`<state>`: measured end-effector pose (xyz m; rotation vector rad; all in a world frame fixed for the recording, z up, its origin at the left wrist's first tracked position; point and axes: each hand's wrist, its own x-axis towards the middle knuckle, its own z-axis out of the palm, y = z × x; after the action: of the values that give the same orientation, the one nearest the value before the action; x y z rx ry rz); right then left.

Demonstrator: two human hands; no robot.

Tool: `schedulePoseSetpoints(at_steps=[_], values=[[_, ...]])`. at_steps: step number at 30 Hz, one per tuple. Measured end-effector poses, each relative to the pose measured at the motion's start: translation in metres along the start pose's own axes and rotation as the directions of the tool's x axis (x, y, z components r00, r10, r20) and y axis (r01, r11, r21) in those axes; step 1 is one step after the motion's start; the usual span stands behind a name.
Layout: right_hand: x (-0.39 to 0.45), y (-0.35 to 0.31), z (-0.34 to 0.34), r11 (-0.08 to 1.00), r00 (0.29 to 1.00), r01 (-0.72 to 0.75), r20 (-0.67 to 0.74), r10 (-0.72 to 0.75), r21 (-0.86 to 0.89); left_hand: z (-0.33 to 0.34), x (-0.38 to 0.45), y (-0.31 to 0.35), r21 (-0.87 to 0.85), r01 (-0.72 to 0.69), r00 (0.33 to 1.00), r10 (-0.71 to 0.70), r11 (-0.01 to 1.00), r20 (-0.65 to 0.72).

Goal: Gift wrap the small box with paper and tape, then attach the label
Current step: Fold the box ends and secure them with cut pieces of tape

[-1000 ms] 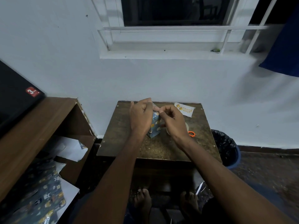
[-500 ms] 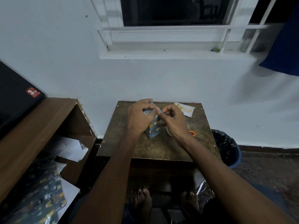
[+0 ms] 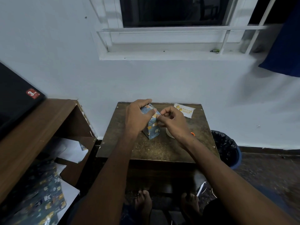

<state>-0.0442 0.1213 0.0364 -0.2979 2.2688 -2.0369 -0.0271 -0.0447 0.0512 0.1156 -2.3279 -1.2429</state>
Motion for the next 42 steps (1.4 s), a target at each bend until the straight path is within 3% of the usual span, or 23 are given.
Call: schedulePoseSetpoints(at_steps=[5,10,14,17,20,22,25,28,33,36,42], values=[[0.0,-0.003,-0.01,0.998,0.995,-0.016,0.097,0.022,-0.064,0.003,0.001,0.0,0.064,-0.019,0.994,0.026,0.998,-0.107],[-0.006,0.003,-0.004,0.978,0.98,0.025,0.2,0.017,-0.205,0.007,0.006,-0.004,0.275,-0.075,0.99,0.105,0.958,-0.093],[-0.008,0.004,0.006,0.964,0.983,0.128,0.156,-0.093,-0.235,0.009,0.004,0.001,0.244,0.005,0.988,0.033,0.97,-0.153],[-0.005,0.006,0.007,0.956,0.98,0.17,0.147,-0.138,-0.24,0.006,0.003,0.008,0.283,-0.107,0.978,0.152,0.953,-0.144],[-0.004,0.005,0.006,0.934,0.969,0.216,0.18,-0.17,-0.285,0.007,0.001,0.021,0.149,-0.343,0.938,0.348,0.927,-0.002],[-0.003,0.005,0.004,0.929,0.962,0.234,0.208,-0.178,-0.288,0.012,-0.003,0.03,-0.023,-0.315,0.947,0.316,0.949,0.056],[0.0,-0.002,-0.006,0.926,0.958,0.178,0.275,-0.085,-0.332,0.016,-0.006,0.031,-0.137,-0.187,0.973,0.202,0.973,0.108],[0.006,-0.014,-0.035,0.836,0.964,0.119,0.265,0.032,-0.536,0.013,0.0,0.027,-0.228,-0.098,0.984,0.128,0.969,0.121],[0.008,-0.002,-0.076,0.517,0.976,0.104,0.188,0.113,-0.85,0.01,0.0,0.028,-0.229,-0.099,0.987,0.126,0.968,0.103],[0.002,0.007,-0.072,0.45,0.963,0.113,0.209,0.171,-0.886,0.013,0.0,0.029,-0.218,-0.135,0.982,0.16,0.967,0.099],[-0.004,0.011,-0.049,0.325,0.971,0.198,0.229,0.062,-0.925,0.022,-0.005,0.029,-0.134,-0.215,0.959,0.235,0.967,0.158]])
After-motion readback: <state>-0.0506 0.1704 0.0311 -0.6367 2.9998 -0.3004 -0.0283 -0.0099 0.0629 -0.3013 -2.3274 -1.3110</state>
